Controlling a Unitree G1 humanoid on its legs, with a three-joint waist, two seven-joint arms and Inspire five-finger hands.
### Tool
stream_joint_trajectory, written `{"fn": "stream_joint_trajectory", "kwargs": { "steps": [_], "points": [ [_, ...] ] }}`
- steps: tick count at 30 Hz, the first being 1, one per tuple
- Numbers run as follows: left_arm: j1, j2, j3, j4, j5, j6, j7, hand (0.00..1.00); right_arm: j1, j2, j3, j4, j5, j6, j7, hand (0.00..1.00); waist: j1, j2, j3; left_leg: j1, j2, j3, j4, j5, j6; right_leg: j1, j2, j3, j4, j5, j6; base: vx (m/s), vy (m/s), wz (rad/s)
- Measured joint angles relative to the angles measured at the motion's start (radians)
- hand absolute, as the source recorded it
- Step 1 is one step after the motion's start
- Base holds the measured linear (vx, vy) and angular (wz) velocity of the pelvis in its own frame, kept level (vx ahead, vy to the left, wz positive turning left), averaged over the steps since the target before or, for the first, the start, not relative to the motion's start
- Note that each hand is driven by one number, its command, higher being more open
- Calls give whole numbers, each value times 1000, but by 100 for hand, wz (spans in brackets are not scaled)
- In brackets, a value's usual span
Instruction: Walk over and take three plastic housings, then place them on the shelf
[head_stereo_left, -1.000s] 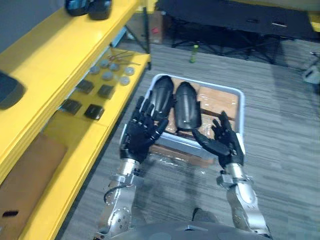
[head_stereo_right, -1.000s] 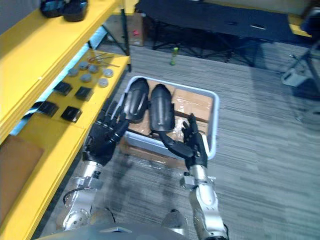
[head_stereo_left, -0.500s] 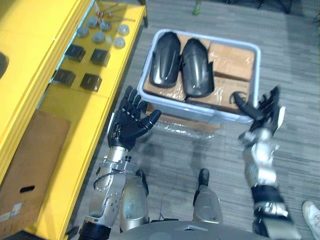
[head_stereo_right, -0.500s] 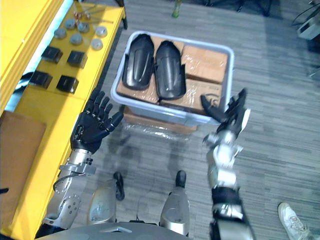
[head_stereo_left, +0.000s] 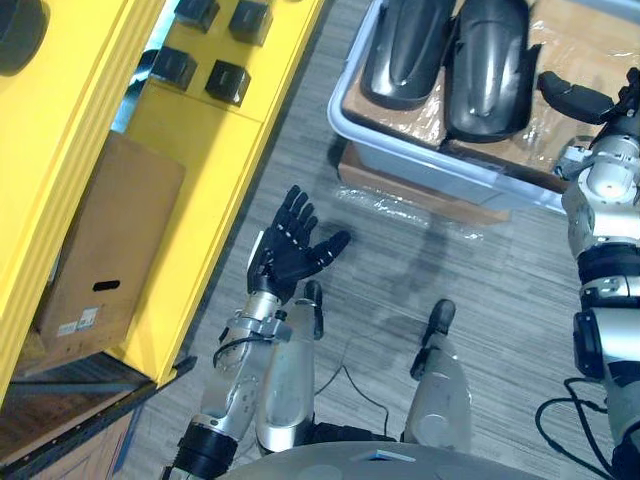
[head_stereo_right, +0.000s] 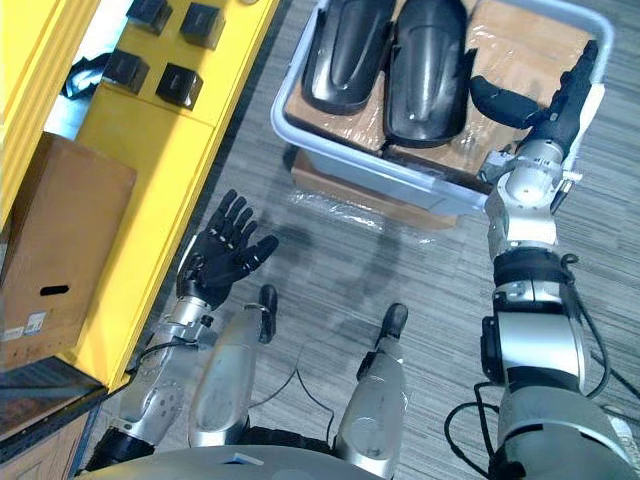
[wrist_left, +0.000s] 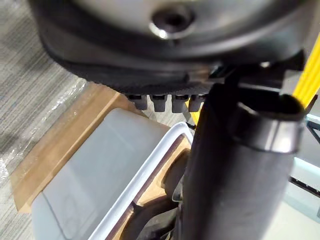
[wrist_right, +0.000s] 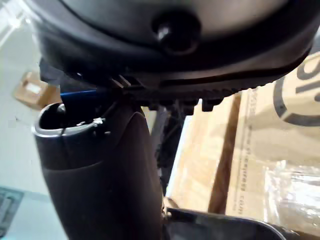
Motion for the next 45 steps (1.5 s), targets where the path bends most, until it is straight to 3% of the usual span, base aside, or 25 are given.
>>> {"fn": "stream_joint_trajectory", "kwargs": {
  "steps": [1, 8, 9, 14, 24, 26, 34, 41, 45],
  "points": [
    [-12, -1, -20, 29, -3, -1, 4, 100, -29, -24, 29, 32, -3, 24, 1, 100, 15, 15, 7, 0, -3, -7, -1, 1, 0, -6, -3, -3, 13, 0, 0, 0, 0, 0],
    [-29, -21, -61, 92, -31, -14, 30, 100, -172, -100, 142, 128, -38, 144, 24, 100, 50, 39, 17, -21, -18, -24, -19, 21, -1, -45, -16, -12, 46, -2, -3, -17, -11, 4],
    [-32, -23, -63, 106, -33, -27, 30, 100, -188, -100, 164, 153, -38, 177, 37, 0, 60, 39, 16, -22, -17, -28, -24, 25, -3, -48, -16, -22, 52, -7, -11, -32, -25, 4],
    [-39, -25, -66, 128, -35, -35, 46, 100, -255, -155, 206, 223, -79, 278, 63, 0, 86, 40, 16, -37, -19, -40, -61, 55, -12, -74, -20, -50, 63, -15, -23, -40, -35, 7],
    [-36, -30, -101, 146, -42, -46, 69, 100, -308, -219, 187, 343, -126, 382, 77, 0, 101, 44, 14, 1, -17, -62, -130, 94, -28, -58, -18, -83, 80, -29, -42, -3, -23, 8],
    [-23, -32, -101, 151, -52, -47, 78, 100, -304, -201, 174, 356, -110, 428, 77, 0, 96, 49, 10, 28, -16, -59, -145, 96, -30, -40, -18, -84, 82, -34, -44, 41, -24, -2],
    [-10, -31, -41, 137, -73, -60, 95, 100, -286, -158, 115, 366, -69, 493, 36, 0, 73, 54, 7, 82, -15, -51, -173, 102, -33, -2, -21, -88, 95, -54, -48, 0, -3, 1],
    [99, -23, -8, -33, -73, -64, 92, 100, -265, -124, 90, 326, -80, 564, -46, 0, 38, 50, 9, 187, -11, -41, -261, 136, -40, 80, -14, -100, 56, -55, -50, -2, 0, 1],
    [121, -18, 13, -87, -73, -62, 89, 100, -220, -116, 72, 234, -128, 573, -87, 0, 14, 42, 14, 250, 3, -31, -320, 157, -49, 127, 2, -103, 27, -53, -51, 36, -36, -5]
  ]
}}
